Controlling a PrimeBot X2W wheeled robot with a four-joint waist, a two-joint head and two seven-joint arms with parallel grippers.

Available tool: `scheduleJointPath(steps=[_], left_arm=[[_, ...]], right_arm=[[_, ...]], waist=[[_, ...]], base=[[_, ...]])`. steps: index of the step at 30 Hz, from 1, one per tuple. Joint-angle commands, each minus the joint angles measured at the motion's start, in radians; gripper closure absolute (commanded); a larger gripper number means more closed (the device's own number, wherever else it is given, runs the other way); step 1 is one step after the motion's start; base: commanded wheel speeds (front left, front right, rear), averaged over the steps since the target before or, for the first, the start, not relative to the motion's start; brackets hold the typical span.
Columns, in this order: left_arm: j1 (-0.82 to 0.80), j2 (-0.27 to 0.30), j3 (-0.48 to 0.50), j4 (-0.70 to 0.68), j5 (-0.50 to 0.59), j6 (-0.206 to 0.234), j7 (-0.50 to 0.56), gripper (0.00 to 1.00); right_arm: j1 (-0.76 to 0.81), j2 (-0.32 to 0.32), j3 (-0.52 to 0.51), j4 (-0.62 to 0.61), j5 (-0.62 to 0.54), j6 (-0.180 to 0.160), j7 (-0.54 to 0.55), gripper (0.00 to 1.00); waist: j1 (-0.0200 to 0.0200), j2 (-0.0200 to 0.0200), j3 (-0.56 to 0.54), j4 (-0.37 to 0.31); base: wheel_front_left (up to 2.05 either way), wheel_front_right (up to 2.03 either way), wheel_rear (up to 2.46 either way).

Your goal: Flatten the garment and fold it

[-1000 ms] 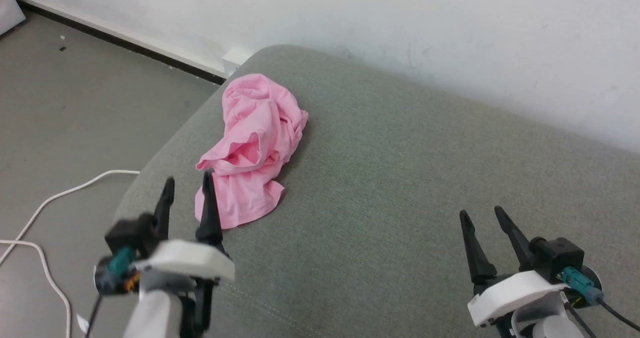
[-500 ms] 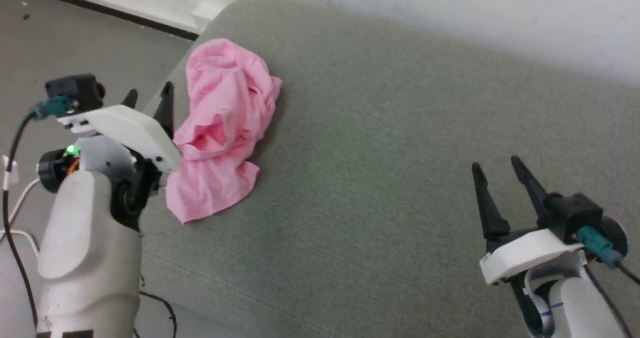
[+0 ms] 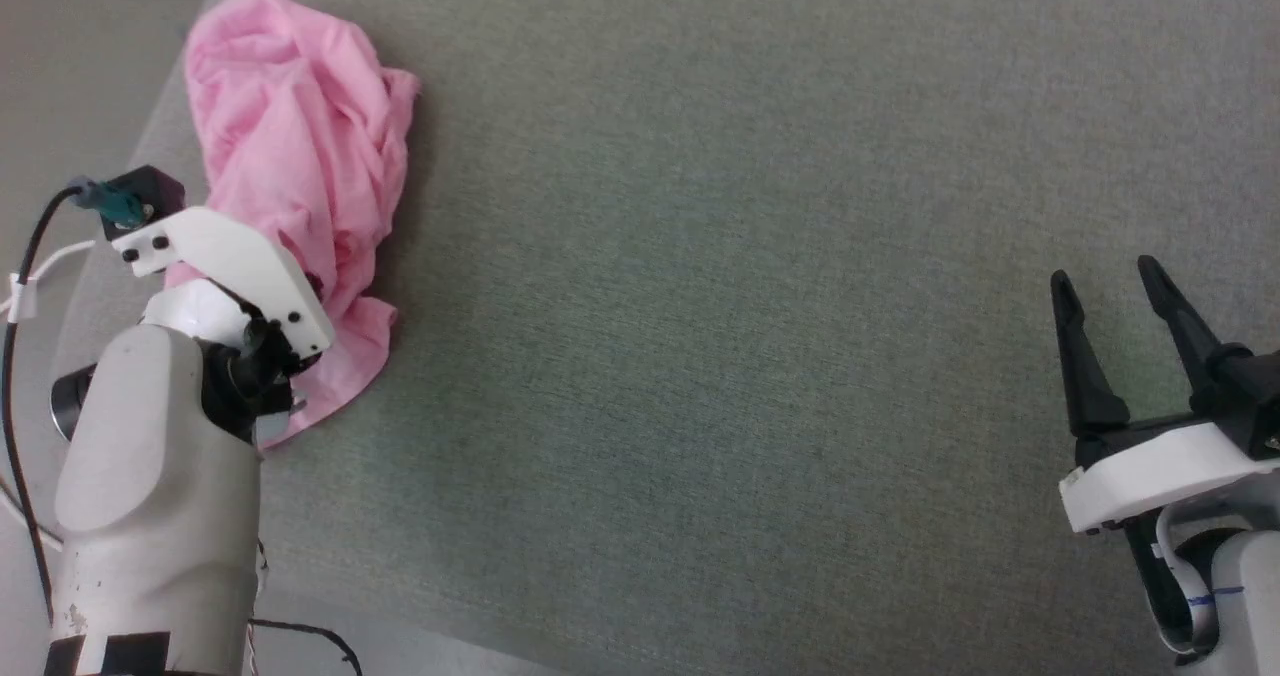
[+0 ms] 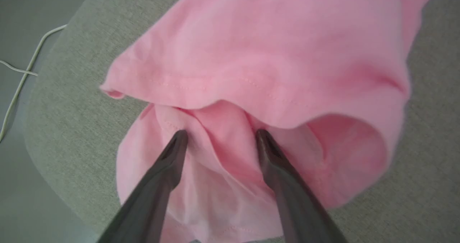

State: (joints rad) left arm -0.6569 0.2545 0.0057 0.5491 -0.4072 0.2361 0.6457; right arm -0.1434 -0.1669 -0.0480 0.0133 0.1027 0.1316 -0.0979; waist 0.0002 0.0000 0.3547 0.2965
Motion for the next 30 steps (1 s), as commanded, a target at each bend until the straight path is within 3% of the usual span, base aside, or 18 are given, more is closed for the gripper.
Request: scheduleJointPath(steps=[1,7,8,9,10,16,20,25,30], left_arm=[[-0.004,0.001,-0.008,0.006,0.012,0.017,0.025,0.00],[0.008,-0.011,-0.019,0.006,0.006,0.023,0.033,0.00],[0.008,-0.012,-0.017,0.009,0.004,0.020,0.023,0.28],[0.008,-0.011,-0.015,0.010,0.003,0.017,0.003,0.71],[0.008,-0.007,-0.009,0.011,0.003,0.015,-0.026,1.00],[-0.042,0.038,0.052,0.027,-0.007,-0.025,-0.280,1.00],[-0.137,0.077,0.056,0.024,-0.006,-0.098,-0.429,1.00],[-0.281,0.085,-0.002,-0.038,0.009,-0.181,-0.465,1.00],[-0.395,0.042,-0.079,-0.106,0.008,-0.250,-0.441,1.00]], right_arm=[[-0.004,-0.008,-0.002,-0.012,0.007,-0.001,0.001,0.00],[0.000,-0.019,-0.002,-0.028,0.019,-0.001,0.006,0.00],[-0.002,-0.019,0.000,-0.028,0.020,-0.001,0.006,0.00],[-0.004,-0.018,0.003,-0.027,0.022,-0.001,0.005,0.00],[-0.006,-0.016,0.005,-0.025,0.024,-0.001,0.003,0.00],[-0.013,0.007,0.022,0.012,0.029,-0.001,-0.016,0.00],[-0.010,0.039,0.026,0.056,0.031,-0.001,-0.039,0.00],[-0.005,0.084,0.033,0.127,0.035,-0.001,-0.073,0.00],[-0.006,0.110,0.029,0.187,0.043,-0.001,-0.102,0.00]], waist=[[-0.0002,0.0000,0.065,-0.041],[-0.0002,0.0000,0.082,-0.028],[-0.0002,0.0000,0.082,-0.027],[-0.0002,0.0000,0.078,-0.025],[-0.0002,0.0000,0.075,-0.025],[-0.0002,0.0000,0.016,-0.030],[-0.0002,0.0000,-0.055,-0.038],[-0.0002,0.0000,-0.155,-0.076],[-0.0002,0.0000,-0.228,-0.149]], base=[[0.00,0.00,0.00],[0.00,0.00,0.00],[0.00,0.00,0.00],[0.00,0.00,0.00],[0.00,0.00,0.00],[0.00,0.00,0.00],[0.00,0.00,0.00],[0.00,0.00,0.00],[0.00,0.00,0.00]])
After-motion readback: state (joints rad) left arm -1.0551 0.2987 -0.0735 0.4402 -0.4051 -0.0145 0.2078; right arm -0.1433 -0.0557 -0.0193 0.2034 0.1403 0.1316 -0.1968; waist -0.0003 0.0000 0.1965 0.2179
